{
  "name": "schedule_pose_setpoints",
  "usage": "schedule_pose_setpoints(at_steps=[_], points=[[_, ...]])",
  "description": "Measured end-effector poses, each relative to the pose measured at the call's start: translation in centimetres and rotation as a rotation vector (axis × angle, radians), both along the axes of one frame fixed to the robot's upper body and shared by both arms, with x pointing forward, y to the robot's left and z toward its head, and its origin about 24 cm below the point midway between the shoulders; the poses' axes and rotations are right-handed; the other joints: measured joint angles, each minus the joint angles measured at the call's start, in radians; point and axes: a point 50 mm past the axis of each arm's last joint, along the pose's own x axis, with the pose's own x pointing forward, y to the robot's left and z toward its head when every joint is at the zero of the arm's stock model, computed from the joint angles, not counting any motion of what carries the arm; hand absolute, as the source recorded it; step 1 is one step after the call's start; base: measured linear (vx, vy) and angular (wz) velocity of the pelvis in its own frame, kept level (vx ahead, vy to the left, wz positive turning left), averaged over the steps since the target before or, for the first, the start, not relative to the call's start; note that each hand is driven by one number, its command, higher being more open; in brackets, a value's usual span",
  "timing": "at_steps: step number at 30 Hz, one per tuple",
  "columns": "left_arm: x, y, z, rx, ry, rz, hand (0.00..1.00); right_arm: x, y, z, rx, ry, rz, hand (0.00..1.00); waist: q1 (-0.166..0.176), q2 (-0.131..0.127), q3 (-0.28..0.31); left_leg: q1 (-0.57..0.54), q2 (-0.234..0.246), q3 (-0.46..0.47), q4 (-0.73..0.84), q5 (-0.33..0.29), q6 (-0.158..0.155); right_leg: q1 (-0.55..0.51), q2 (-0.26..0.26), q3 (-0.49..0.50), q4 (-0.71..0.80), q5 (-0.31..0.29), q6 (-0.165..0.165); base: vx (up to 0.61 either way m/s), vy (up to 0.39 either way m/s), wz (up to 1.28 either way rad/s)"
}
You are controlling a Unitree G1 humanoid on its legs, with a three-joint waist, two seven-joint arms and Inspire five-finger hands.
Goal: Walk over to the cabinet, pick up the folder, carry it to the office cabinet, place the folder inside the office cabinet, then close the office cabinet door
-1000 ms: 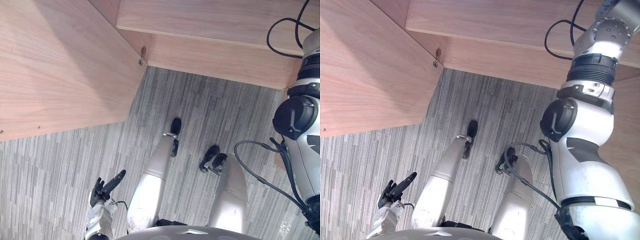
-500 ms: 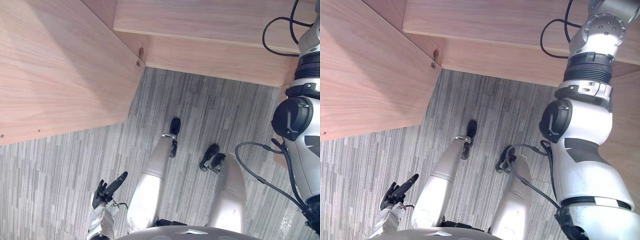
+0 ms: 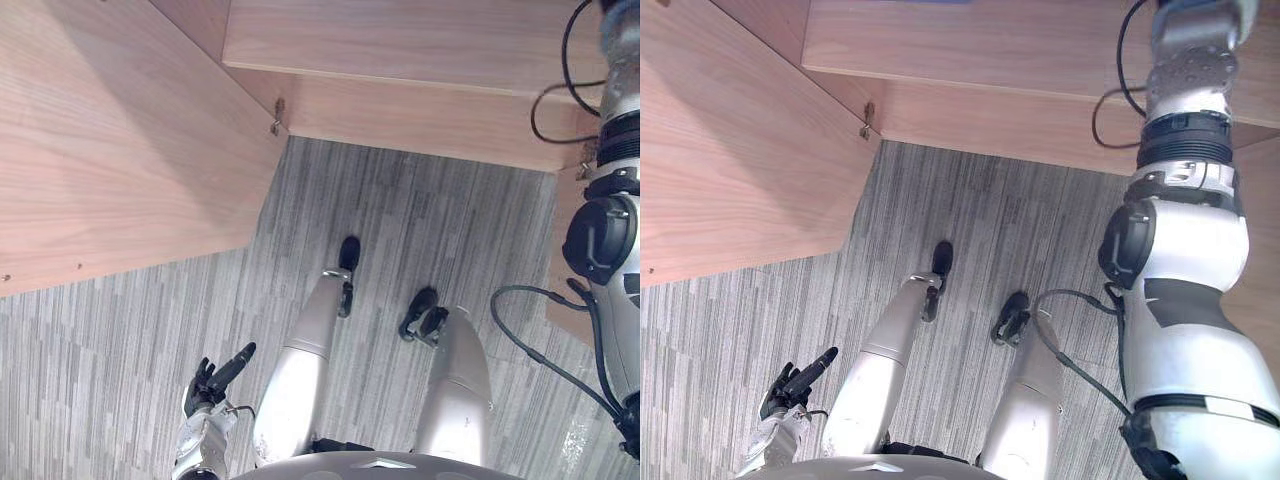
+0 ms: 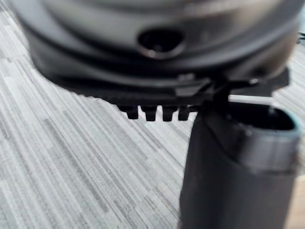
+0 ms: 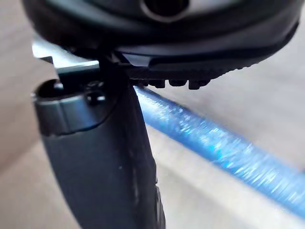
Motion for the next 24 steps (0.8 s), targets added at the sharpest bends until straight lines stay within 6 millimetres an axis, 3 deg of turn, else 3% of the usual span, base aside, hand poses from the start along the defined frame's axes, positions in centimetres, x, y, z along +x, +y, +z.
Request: schedule_pose_setpoints(at_steps=[5, 8, 14, 24], points=[[0.1, 0.9, 0.2, -0.001, -0.019, -0.032, 1.0, 1.0, -0.6, -3.7, -0.48, 0.245, -0.05, 1.0, 0.002, -0.009, -0.002, 0.0, 0.0, -0.002, 0.0, 0.0, 0.0, 0.001, 0.0, -0.002, 0.001, 0.0, 0.0, 0.0, 0.0, 0.0], [-0.1, 1.9, 0.4, 0.024, -0.009, -0.049, 1.0, 0.9, -1.5, -5.0, -0.612, 0.322, -0.052, 1.0, 0.003, -0.022, -0.008, 0.006, -0.001, -0.001, -0.001, 0.0, 0.001, 0.006, -0.001, -0.001, 0.001, 0.0, 0.0, 0.0, 0.0, 0.0], [-0.2, 2.6, 0.5, 0.033, -0.005, -0.075, 1.0, 1.0, -2.1, -7.2, -0.737, 0.382, -0.04, 1.0, 0.009, -0.052, -0.023, 0.014, -0.001, 0.0, -0.012, 0.003, 0.001, 0.011, -0.001, -0.001, -0.005, 0.0, 0.0, 0.0, 0.0, 0.0], [-0.6, 3.0, 0.5, 0.027, -0.002, -0.046, 1.0, 1.0, -2.2, -8.4, -0.808, 0.407, -0.001, 1.0, 0.013, -0.068, -0.031, 0.024, 0.0, 0.01, -0.017, 0.003, 0.002, 0.017, 0.0, 0.008, -0.017, 0.006, 0.004, 0.0, -0.001, -0.01]])
